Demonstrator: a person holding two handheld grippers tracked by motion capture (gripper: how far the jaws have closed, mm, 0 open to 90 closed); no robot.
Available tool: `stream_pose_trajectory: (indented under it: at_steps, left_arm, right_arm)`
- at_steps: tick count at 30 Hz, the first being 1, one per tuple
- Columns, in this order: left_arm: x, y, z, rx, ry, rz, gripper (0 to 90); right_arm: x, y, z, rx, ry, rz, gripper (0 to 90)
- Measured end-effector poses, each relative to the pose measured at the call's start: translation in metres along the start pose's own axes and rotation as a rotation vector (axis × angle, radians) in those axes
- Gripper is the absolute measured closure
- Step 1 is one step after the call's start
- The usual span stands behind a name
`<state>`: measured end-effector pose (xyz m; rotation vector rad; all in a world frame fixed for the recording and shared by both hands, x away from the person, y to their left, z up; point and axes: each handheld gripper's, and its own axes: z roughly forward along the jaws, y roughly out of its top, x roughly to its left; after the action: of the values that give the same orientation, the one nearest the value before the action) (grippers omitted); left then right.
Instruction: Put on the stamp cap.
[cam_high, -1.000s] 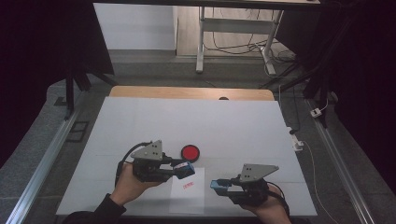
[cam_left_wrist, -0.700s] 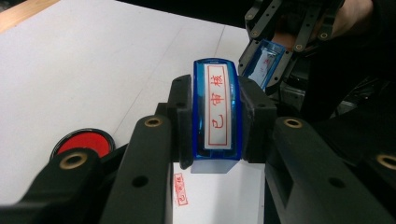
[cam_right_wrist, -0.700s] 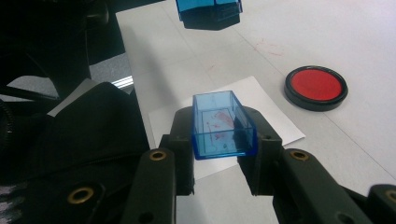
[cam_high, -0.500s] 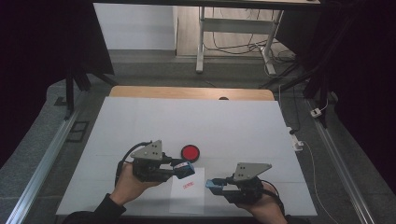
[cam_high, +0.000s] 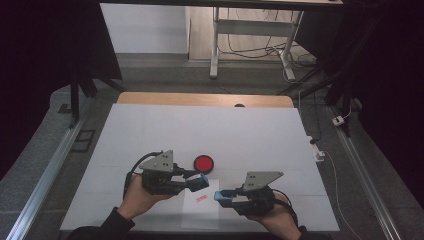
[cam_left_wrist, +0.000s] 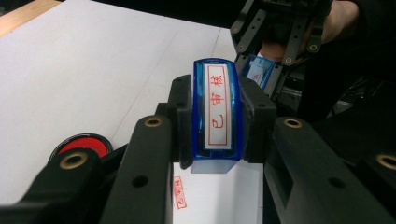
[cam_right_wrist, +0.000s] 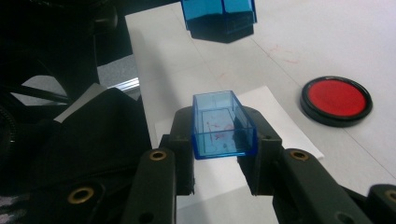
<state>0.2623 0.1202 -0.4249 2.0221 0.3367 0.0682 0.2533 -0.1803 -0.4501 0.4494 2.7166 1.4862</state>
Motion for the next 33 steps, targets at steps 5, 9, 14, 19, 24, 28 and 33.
stream_pose_trajectory:
  at_steps: [5, 9, 14, 19, 24, 28, 33]
  left_arm:
    - [-0.001, 0.0, 0.0, -0.007, -0.012, 0.018, 69.5]
    - [-0.001, 0.0, 0.0, -0.015, -0.023, 0.029, 69.5]
    - [-0.001, 0.0, 0.0, -0.029, -0.045, 0.051, 69.5]
    - [-0.002, 0.0, 0.0, -0.044, -0.075, 0.063, 69.5]
    - [-0.003, 0.0, 0.001, -0.047, -0.101, 0.088, 69.5]
    - [-0.004, 0.0, 0.003, -0.045, -0.115, 0.113, 69.6]
    - [-0.006, 0.001, 0.003, -0.049, -0.131, 0.136, 69.5]
  right_arm:
    - [-0.003, 0.004, 0.007, -0.001, 0.018, -0.012, 67.9]
    - [-0.006, 0.006, 0.012, -0.007, 0.041, -0.016, 68.0]
    - [-0.009, 0.008, 0.018, -0.021, 0.072, -0.028, 68.0]
    - [-0.011, 0.01, 0.023, -0.036, 0.099, -0.05, 68.1]
    - [-0.013, 0.012, 0.03, -0.041, 0.135, -0.063, 68.1]
    - [-0.012, 0.015, 0.035, -0.058, 0.171, -0.075, 68.1]
    - [-0.011, 0.017, 0.04, -0.046, 0.196, -0.092, 68.2]
